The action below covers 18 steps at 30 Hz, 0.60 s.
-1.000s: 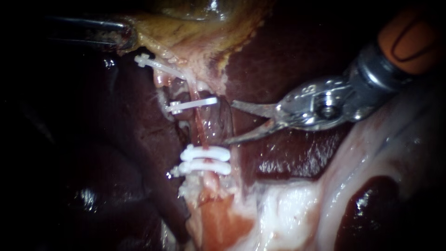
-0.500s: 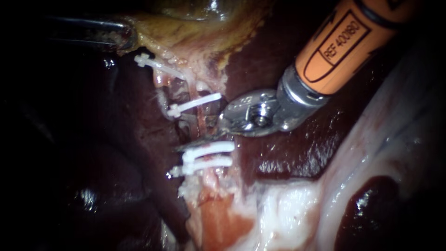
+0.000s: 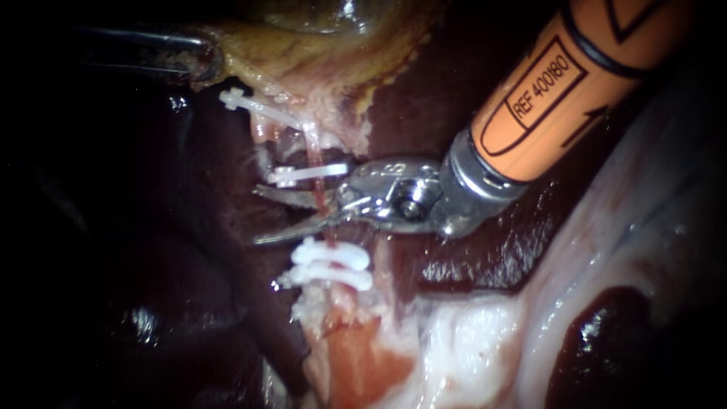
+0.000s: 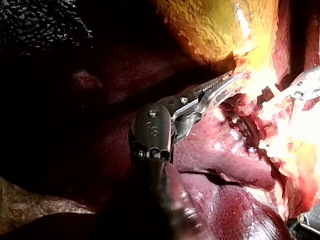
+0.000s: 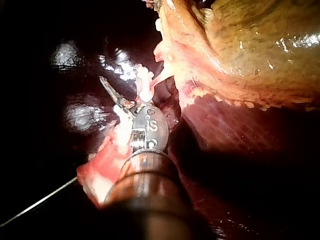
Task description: Go to the cutting position right tube
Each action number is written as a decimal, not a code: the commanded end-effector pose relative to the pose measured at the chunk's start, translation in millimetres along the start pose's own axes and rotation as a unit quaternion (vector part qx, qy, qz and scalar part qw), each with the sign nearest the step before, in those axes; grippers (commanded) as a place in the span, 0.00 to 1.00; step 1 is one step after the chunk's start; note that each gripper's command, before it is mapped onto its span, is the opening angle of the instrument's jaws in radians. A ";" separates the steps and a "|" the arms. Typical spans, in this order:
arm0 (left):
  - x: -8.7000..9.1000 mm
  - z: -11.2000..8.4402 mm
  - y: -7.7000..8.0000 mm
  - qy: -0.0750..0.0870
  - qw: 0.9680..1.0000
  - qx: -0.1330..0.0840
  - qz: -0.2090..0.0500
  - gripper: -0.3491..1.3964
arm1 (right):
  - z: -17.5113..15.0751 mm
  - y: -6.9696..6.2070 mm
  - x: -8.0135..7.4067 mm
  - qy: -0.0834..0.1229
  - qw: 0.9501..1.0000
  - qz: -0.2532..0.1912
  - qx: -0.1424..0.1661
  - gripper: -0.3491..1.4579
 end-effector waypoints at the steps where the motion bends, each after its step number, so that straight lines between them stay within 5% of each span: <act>1: 0.0 0.0 0.0 0.000 1.000 0.000 0.000 0.00 | 0.1 -0.4 0.2 0.000 1.000 0.000 0.008 0.94; 8: 0.0 0.0 0.0 0.000 1.000 0.000 0.000 0.00 | 0.9 -3.3 0.8 -0.008 0.998 -0.003 0.062 0.92; 14: 0.0 0.1 0.0 0.000 1.000 0.000 0.000 0.00 | 1.0 -3.4 0.9 -0.020 0.996 -0.007 0.087 0.91; 18: 0.0 0.1 0.0 0.000 1.000 0.000 0.000 0.00 | 0.9 -3.3 1.0 -0.009 0.998 -0.004 0.068 0.92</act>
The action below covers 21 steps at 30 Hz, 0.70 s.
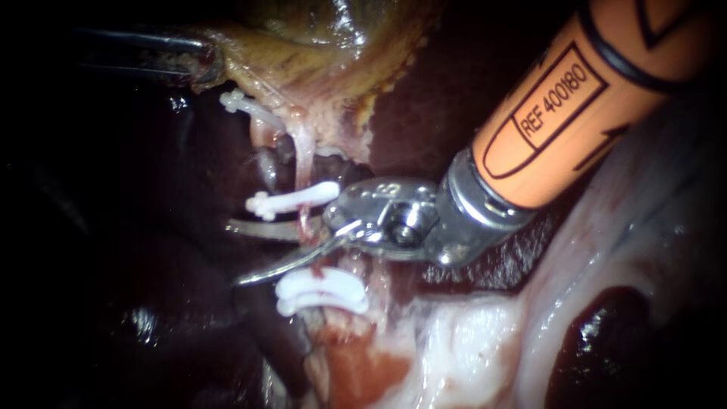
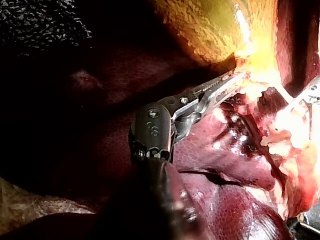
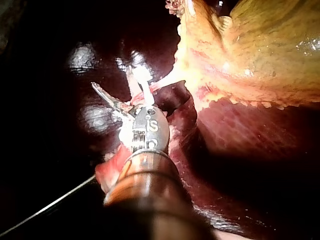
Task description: Go to the cutting position right tube
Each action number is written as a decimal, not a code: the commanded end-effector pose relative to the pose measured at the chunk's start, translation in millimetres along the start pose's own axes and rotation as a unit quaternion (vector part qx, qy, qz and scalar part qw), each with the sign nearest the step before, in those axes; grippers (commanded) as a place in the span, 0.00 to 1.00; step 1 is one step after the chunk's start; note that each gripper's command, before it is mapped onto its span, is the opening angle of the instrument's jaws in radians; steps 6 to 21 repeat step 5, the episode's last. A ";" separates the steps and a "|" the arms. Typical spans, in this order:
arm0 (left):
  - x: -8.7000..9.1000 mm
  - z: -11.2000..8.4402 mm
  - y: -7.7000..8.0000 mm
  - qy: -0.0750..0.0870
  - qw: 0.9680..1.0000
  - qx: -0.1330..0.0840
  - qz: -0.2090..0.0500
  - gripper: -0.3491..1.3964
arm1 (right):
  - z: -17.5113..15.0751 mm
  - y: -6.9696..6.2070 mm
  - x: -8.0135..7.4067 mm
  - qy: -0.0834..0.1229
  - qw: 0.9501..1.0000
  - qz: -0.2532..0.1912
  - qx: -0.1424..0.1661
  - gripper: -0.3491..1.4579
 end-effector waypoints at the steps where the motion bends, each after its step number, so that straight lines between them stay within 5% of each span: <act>1: 0.0 0.0 0.0 0.000 1.000 0.000 0.000 0.00 | -0.1 0.1 -0.1 0.002 1.000 0.001 -0.004 0.92; 21: 0.0 0.0 0.0 0.000 1.000 0.000 0.000 0.00 | -0.1 0.1 0.0 0.002 1.000 0.001 -0.004 0.92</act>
